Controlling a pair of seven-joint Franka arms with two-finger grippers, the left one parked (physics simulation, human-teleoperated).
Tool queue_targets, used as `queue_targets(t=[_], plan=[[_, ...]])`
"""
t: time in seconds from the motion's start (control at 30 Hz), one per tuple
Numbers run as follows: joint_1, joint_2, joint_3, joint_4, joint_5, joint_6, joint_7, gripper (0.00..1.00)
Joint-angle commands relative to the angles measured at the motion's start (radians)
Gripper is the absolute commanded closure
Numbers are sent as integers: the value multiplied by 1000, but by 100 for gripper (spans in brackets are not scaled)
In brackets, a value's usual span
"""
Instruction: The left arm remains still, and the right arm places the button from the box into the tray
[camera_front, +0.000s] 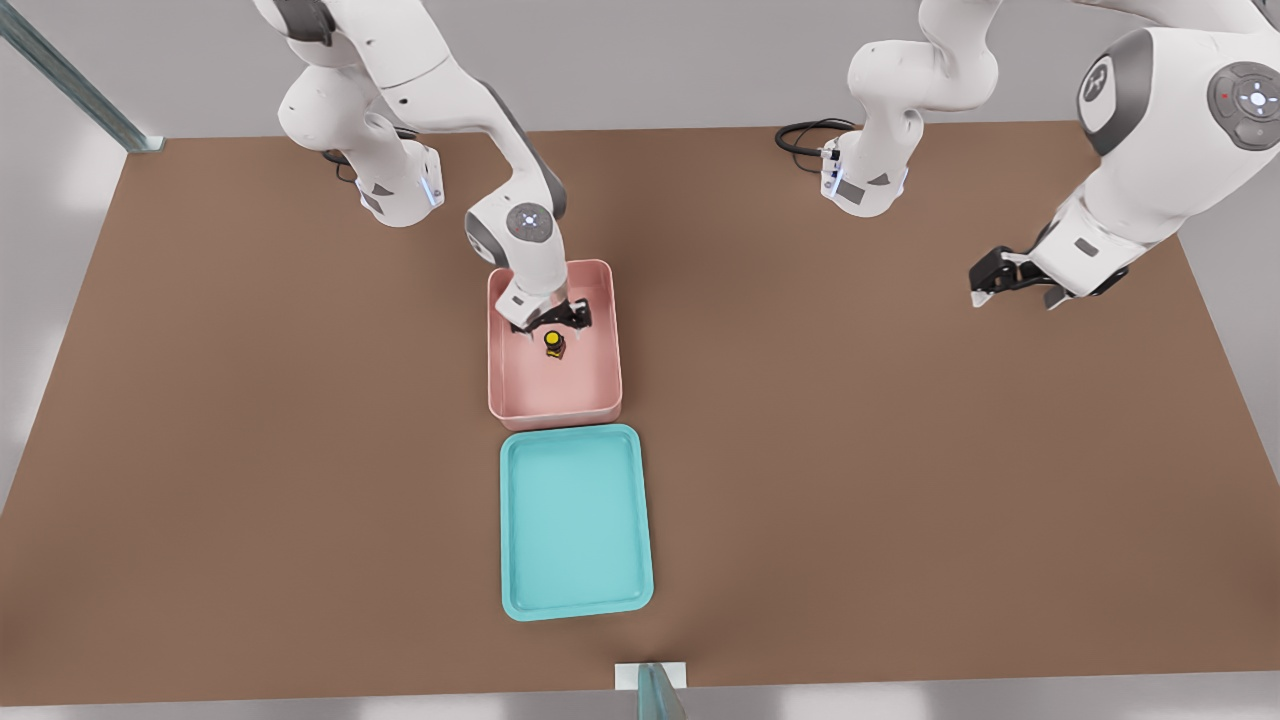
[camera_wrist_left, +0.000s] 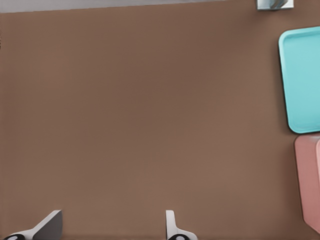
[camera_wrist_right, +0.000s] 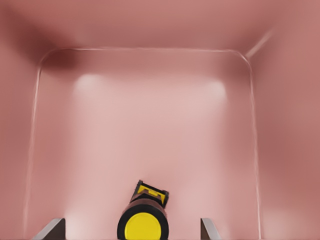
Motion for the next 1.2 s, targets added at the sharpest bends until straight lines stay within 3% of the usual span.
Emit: queue_targets(t=[0.0,0.53,0.63,0.7,0.87,0.93,1.0,1.17], plan=[[-1,19,0,-7,0,90,101,0],[-22,65,16,-60,0,222,35,4],[-24,65,16,-60,0,220,36,40],[-24,63,16,-57,0,220,38,48],[-28,57,20,-42,6,197,43,54],[-39,23,25,82,15,-28,41,54],[-56,34,25,176,15,-113,32,54],[-185,82,20,426,150,-324,-269,54]])
